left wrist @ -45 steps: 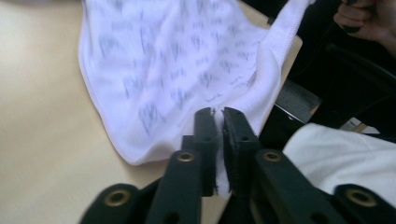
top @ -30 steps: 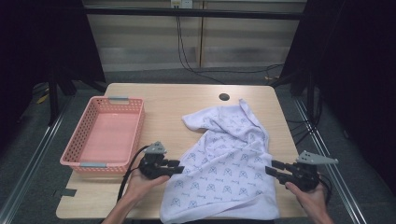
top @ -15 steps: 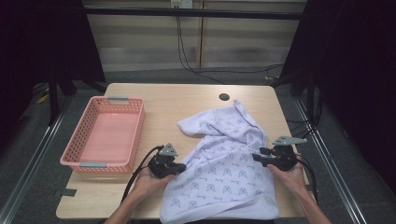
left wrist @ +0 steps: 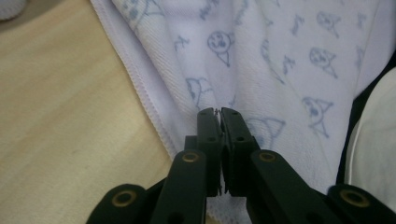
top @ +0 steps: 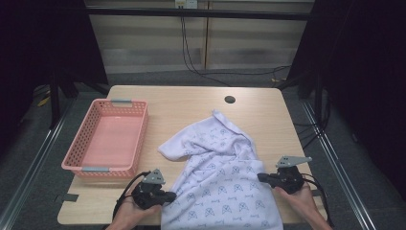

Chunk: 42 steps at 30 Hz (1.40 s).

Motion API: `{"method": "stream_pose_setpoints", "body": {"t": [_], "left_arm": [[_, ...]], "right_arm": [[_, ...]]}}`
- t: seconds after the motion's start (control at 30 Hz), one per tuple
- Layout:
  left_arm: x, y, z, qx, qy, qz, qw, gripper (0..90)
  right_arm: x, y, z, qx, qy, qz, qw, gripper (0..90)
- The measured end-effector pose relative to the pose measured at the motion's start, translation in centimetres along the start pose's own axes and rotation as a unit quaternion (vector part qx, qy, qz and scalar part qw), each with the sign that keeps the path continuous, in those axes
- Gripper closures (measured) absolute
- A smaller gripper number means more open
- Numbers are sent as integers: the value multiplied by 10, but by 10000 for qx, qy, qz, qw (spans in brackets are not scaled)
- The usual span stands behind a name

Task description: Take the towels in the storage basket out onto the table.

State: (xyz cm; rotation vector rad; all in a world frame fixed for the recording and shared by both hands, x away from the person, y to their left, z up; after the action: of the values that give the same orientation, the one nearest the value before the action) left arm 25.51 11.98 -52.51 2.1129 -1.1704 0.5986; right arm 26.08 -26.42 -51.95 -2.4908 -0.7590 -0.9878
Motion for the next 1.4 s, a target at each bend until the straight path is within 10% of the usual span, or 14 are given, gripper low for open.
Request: {"method": "stream_pose_setpoints", "body": {"t": [0.13,0.3,0.57,0.7,1.07,1.23,1.37,1.4], "left_arm": [[22,-16,-3,63,516,-160,9985,823],[53,-40,11,167,844,-264,9959,753],[67,-48,47,352,478,-34,9982,667],[62,-49,47,476,353,-47,9982,842],[43,-6,44,3,105,229,9997,847],[27,16,36,-256,-130,326,9991,851],[18,23,19,-394,149,214,9989,777],[25,19,10,-407,530,155,9976,740]], "right_arm": [[19,11,2,-93,340,154,9993,630],[42,24,22,-205,408,148,9988,596],[45,37,57,-333,57,-94,9994,514],[37,30,55,-364,-156,-247,9989,800],[-24,-10,-9,97,-594,-23,9982,869],[-37,-43,-23,420,-946,-409,9938,866],[-32,-52,-21,500,-740,-459,9949,744],[-27,-50,-20,503,-534,-390,9965,686]]}}
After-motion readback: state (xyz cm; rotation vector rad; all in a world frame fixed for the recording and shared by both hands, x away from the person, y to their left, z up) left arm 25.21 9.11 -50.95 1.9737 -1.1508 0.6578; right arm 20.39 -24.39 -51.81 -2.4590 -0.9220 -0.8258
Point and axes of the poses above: each handheld gripper's, and its own axes: z roughly forward along the jaws, x roughly out of its top, y roughly to its right, the point moved 5 cm from there along z, roughly forward along the jaws, and after that the axes turned 4 degrees about -x, right-handed, at the moved point
